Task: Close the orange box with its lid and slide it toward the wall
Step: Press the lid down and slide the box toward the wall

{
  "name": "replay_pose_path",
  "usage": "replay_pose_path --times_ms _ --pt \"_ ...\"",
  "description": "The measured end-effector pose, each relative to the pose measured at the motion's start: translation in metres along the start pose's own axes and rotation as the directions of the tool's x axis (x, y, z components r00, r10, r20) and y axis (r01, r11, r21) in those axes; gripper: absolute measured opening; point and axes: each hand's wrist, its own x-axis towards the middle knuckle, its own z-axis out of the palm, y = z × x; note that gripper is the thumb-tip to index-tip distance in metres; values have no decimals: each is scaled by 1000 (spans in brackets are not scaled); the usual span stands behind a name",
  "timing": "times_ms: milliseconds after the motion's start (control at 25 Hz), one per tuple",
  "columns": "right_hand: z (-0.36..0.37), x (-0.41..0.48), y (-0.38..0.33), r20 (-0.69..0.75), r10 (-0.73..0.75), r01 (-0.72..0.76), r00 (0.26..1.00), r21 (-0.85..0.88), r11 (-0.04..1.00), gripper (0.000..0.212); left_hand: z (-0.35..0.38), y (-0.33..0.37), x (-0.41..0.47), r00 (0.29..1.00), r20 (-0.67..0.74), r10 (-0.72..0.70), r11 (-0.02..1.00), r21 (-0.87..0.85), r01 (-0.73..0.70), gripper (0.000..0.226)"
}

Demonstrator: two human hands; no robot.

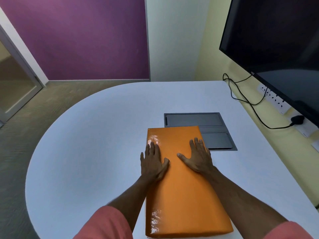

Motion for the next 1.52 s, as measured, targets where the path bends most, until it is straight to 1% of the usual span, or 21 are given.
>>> replay_pose_path --times_ms 80,160,280,360,440,520,640,720,880,1040,1120,1320,1440,1520 --pt "-4 1 2 38 -11 10 999 22 1000 99 0 -3 0 1000 21 2 1000 -27 -1 76" --pt "-9 -4 6 54 -16 12 998 84 996 98 -1 -6 -5 999 24 -26 997 -77 28 74" --pt "-9 -23 20 1 7 -7 1000 163 987 96 -1 -16 -18 994 33 -108 979 -168 112 73" --pt "-5 -40 33 25 40 -45 999 228 973 95 1 -24 -28 985 76 -153 951 -261 168 75" --pt "-1 -54 42 78 86 -107 993 322 941 94 5 -27 -36 978 122 -170 908 -366 204 76" --pt "3 -64 45 112 96 -134 989 414 900 96 9 -25 -44 978 132 -165 866 -456 207 77" --pt "5 -74 43 99 98 -135 990 494 859 99 10 -19 -53 981 116 -156 815 -547 194 79" --pt "4 -79 40 99 118 -152 988 513 845 101 8 -21 -56 979 126 -162 805 -556 205 80" --pt "5 -89 30 90 128 -157 988 507 847 102 2 -28 -67 980 129 -152 802 -563 199 85" --pt "-3 -102 17 69 123 -141 990 516 845 101 -8 -36 -74 984 115 -134 798 -577 176 86" --pt "-8 -110 13 42 131 -134 990 513 848 102 -20 -35 -77 988 116 -103 806 -572 151 85" --pt "-24 -126 16 -18 150 -117 988 537 835 105 -38 -19 -76 997 61 -47 829 -554 73 78" --pt "-35 -130 29 -29 159 -117 987 550 827 105 -43 -1 -79 998 57 -17 829 -558 46 78" --pt "-41 -130 43 -37 168 -119 985 555 823 106 -42 15 -79 997 74 -1 818 -574 44 83"
